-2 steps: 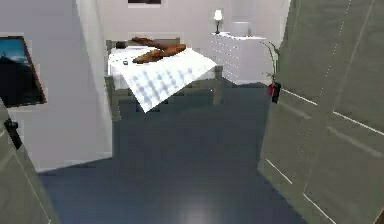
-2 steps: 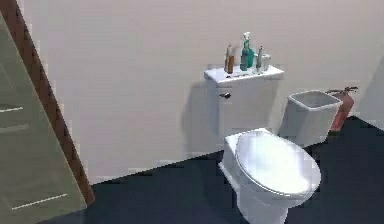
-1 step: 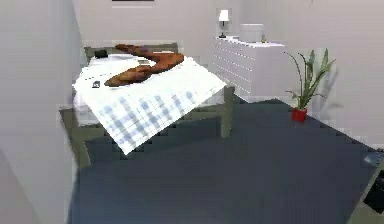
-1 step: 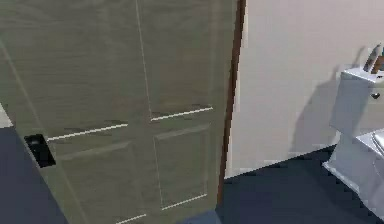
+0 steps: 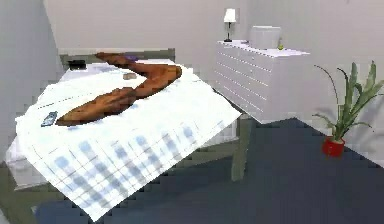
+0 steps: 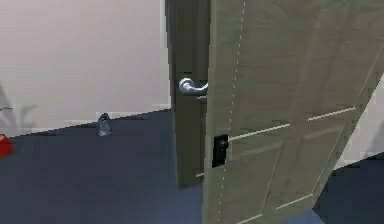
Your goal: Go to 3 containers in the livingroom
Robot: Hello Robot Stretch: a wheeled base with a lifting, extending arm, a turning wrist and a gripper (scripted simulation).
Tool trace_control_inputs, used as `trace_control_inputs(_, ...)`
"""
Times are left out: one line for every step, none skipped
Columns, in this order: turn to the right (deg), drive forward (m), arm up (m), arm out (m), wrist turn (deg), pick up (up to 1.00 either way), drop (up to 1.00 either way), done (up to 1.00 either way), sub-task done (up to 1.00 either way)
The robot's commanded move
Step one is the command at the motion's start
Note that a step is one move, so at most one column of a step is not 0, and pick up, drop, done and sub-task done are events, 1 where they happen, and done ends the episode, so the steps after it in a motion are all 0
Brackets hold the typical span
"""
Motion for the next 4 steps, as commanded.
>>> trace_control_inputs(-21.0, 0.0, 0.0, 0.0, 0.0, 0.0, 0.0, 0.0, 0.0)
trace_control_inputs(0.0, 0.15, 0.0, 0.0, 0.0, 0.0, 0.0, 0.0, 0.0)
trace_control_inputs(45.0, 0.0, 0.0, 0.0, 0.0, 0.0, 0.0, 0.0, 0.0)
trace_control_inputs(42.0, 0.0, 0.0, 0.0, 0.0, 0.0, 0.0, 0.0, 0.0)
